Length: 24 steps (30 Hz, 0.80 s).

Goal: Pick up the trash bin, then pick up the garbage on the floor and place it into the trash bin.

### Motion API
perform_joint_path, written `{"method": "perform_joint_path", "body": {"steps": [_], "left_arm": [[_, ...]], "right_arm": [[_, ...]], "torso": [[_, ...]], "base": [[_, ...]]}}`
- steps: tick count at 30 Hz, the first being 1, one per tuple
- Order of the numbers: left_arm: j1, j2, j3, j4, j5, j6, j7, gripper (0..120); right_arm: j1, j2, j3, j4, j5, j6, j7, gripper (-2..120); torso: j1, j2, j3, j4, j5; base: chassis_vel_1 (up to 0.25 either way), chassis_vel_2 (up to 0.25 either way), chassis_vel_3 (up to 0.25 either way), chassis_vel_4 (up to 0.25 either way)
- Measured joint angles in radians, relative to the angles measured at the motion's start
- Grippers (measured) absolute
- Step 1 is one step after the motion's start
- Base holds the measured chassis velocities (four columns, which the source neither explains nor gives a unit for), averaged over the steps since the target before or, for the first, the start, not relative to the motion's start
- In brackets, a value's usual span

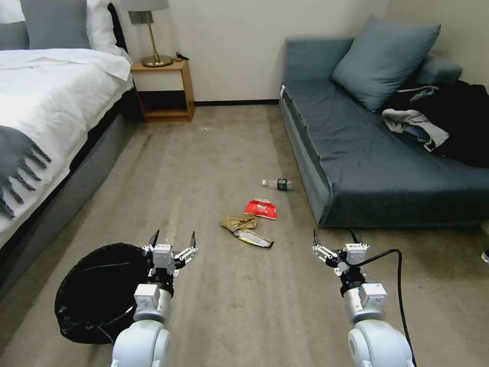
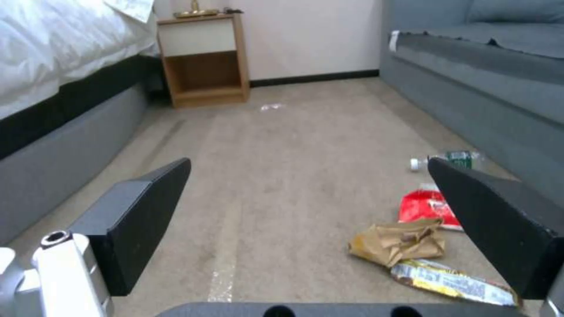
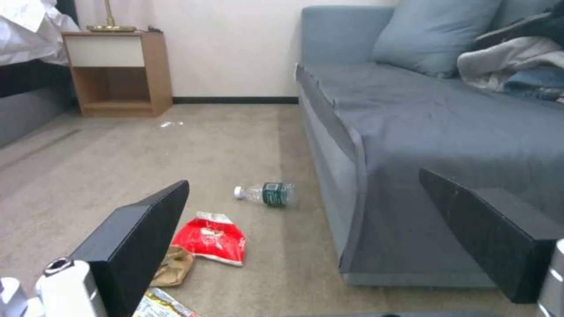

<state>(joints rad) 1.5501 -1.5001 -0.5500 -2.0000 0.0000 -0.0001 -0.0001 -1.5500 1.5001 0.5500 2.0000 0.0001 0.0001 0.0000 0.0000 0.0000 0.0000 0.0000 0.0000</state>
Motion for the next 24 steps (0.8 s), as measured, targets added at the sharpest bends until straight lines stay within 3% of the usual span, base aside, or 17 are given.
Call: {"method": "perform_joint_path", "body": {"steps": [24], "left_arm": [[0.000,0.000,0.000,0.000,0.000,0.000,0.000,100]], "right_arm": [[0.000,0.000,0.000,0.000,0.000,0.000,0.000,100]], "torso": [[0.000,0.000,0.000,0.0000,0.0000]], "base": [[0.000,0.000,0.000,0.000]]}}
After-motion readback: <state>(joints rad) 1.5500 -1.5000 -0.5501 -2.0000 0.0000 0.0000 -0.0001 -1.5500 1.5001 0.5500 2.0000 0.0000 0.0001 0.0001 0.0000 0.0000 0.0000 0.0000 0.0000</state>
